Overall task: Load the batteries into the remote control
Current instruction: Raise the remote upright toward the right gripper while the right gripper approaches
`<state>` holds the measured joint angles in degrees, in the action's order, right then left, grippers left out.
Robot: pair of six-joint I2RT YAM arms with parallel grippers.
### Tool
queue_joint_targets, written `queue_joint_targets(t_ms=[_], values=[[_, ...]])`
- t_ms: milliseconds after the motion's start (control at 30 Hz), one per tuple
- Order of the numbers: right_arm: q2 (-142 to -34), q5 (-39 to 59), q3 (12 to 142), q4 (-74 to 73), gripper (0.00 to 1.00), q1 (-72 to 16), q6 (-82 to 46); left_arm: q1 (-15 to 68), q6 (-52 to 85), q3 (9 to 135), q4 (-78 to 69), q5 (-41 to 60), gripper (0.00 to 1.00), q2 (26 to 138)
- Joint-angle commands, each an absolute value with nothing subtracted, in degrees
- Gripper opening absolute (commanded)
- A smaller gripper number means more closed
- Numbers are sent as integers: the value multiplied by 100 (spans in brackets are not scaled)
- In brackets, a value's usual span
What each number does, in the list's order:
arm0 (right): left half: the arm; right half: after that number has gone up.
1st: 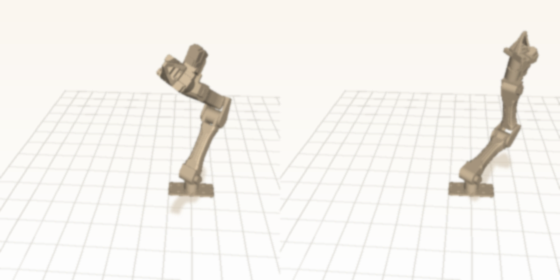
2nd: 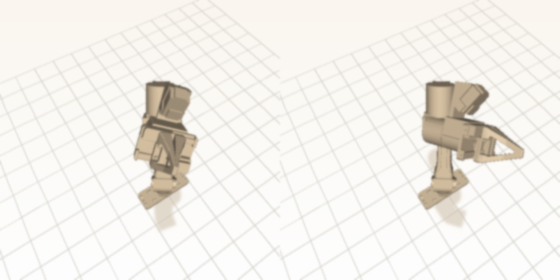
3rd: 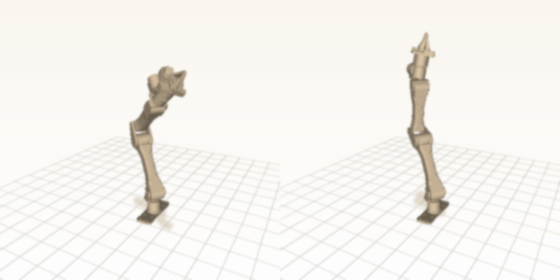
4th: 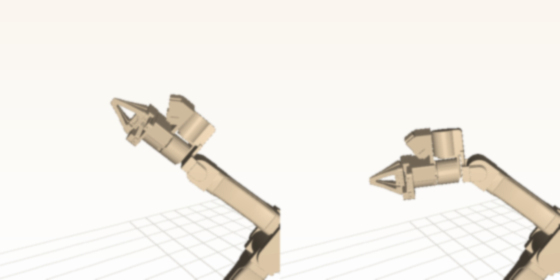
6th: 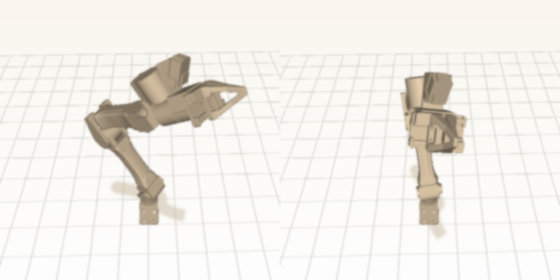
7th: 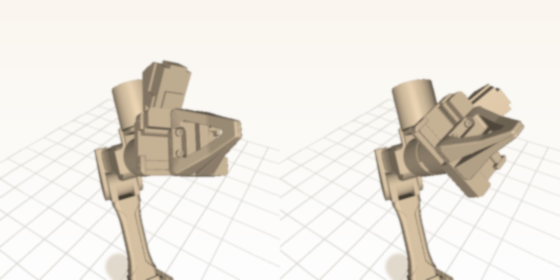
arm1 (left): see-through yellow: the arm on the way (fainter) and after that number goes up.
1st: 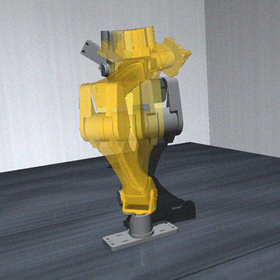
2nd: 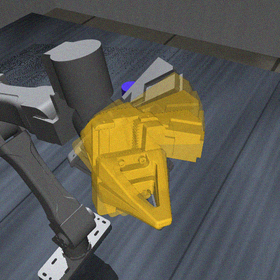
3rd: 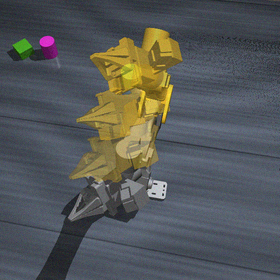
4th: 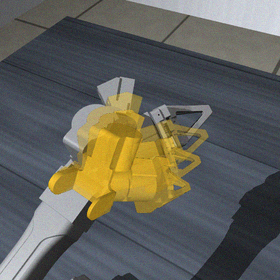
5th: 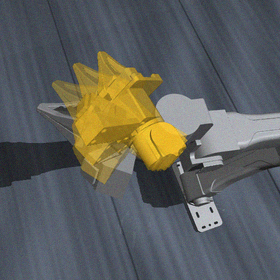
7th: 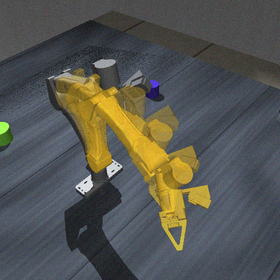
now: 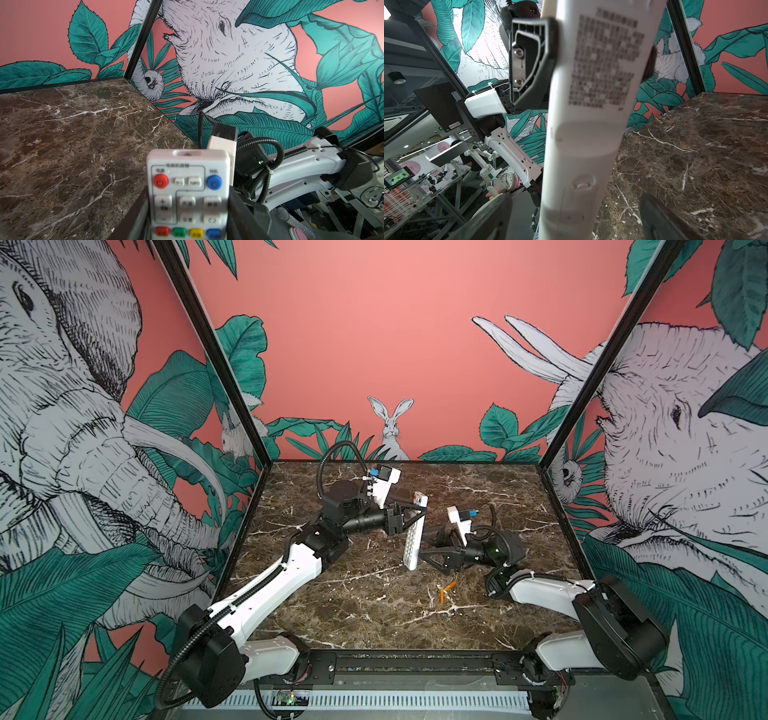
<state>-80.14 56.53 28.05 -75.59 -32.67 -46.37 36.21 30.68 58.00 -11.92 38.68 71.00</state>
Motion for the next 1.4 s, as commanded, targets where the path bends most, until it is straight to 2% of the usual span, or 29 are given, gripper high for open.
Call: queue_joint_targets(t_ms=[0, 233, 600, 800, 1067, 1100, 1233, 1300, 1367], values=[[-8033, 5798, 2955, -7892, 96, -3365, -4527, 3603, 3221, 5758, -1659, 4105, 31, 6915], [-8202, 5822, 3014, -8095, 92, -3542, -4597, 3606, 3469, 5661, -2150, 4346, 31, 6919], [-8235, 5829, 3075, -8090, 73, -3683, -4491, 3603, 3584, 5617, -2386, 4431, 31, 6921], [-8232, 5832, 3095, -8089, 57, -3700, -4474, 3603, 3645, 5608, -2519, 4465, 31, 6952], [-8190, 5802, 3103, -8083, 26, -3700, -4470, 3603, 3586, 5603, -2405, 4394, 31, 6924], [-8186, 5788, 3107, -8085, 23, -3700, -4467, 3601, 3522, 5613, -2283, 4335, 36, 6917], [-8167, 5594, 3133, -7768, 16, -3691, -4307, 3606, 3122, 5717, -1522, 3922, 81, 6842], [-8091, 5443, 3187, -7208, 12, -3691, -3982, 3604, 2935, 5781, -1103, 3612, 92, 6801], [-7864, 5067, 3219, -6211, 9, -3691, -3361, 3604, 2696, 5866, -594, 3200, 96, 6736]])
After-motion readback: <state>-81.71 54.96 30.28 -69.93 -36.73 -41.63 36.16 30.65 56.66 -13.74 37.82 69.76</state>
